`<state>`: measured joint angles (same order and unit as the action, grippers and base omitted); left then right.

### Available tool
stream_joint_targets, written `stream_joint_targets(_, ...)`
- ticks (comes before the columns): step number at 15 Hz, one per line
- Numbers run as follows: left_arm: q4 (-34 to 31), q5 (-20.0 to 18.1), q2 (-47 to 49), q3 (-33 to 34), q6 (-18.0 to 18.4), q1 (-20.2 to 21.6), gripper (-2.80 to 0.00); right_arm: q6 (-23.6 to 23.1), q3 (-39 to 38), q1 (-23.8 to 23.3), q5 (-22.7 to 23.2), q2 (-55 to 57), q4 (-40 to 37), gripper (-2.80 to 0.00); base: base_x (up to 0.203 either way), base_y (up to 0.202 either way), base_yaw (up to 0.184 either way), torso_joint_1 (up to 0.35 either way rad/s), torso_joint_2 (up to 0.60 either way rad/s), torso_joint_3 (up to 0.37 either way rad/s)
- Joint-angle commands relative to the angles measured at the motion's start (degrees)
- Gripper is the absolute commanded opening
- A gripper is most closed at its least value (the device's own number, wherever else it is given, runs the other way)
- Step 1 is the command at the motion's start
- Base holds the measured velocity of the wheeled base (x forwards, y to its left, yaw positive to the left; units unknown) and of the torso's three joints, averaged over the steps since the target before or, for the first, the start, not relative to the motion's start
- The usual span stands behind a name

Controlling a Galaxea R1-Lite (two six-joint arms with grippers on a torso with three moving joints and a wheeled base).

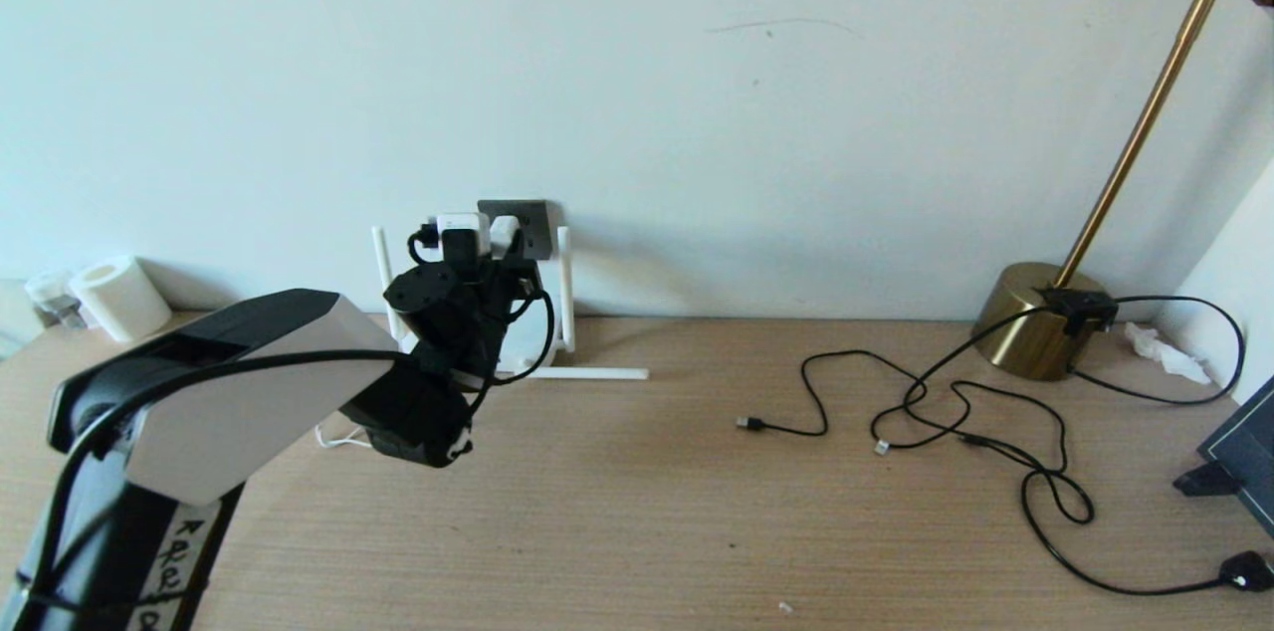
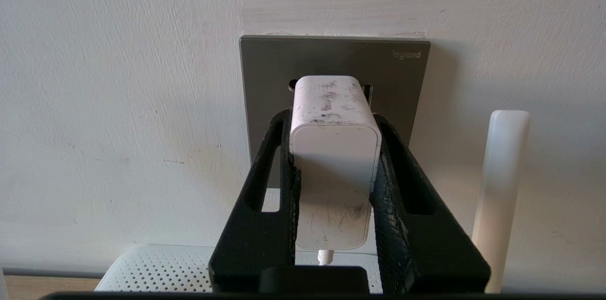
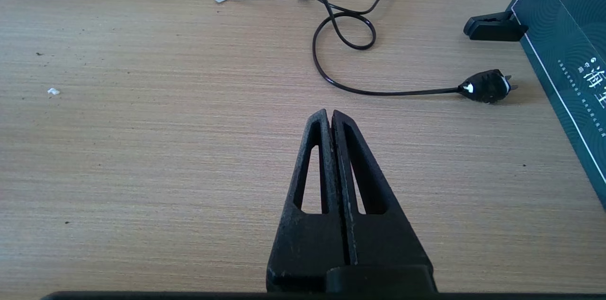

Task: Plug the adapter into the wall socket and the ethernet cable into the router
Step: Plug plug into socket

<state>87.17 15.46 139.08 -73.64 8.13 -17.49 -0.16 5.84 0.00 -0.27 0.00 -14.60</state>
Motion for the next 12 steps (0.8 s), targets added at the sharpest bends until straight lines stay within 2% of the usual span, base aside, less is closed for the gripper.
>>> stream_joint_targets(1, 0.5, 0.1, -0.1, 0.0, 0.0, 0.0, -2.8, 0.0, 0.0, 0.0, 0.0, 0.0, -0.1, -2.8, 0.0, 0.0, 0.0, 0.0, 0.0, 0.0)
stream_joint_targets(12, 0.5, 0.2, -0.2, 1.4, 0.0, 0.0, -2.8, 0.0, 0.0, 0.0, 0.0, 0.0, -0.1, -2.8, 0.0, 0.0, 0.0, 0.0, 0.0, 0.0)
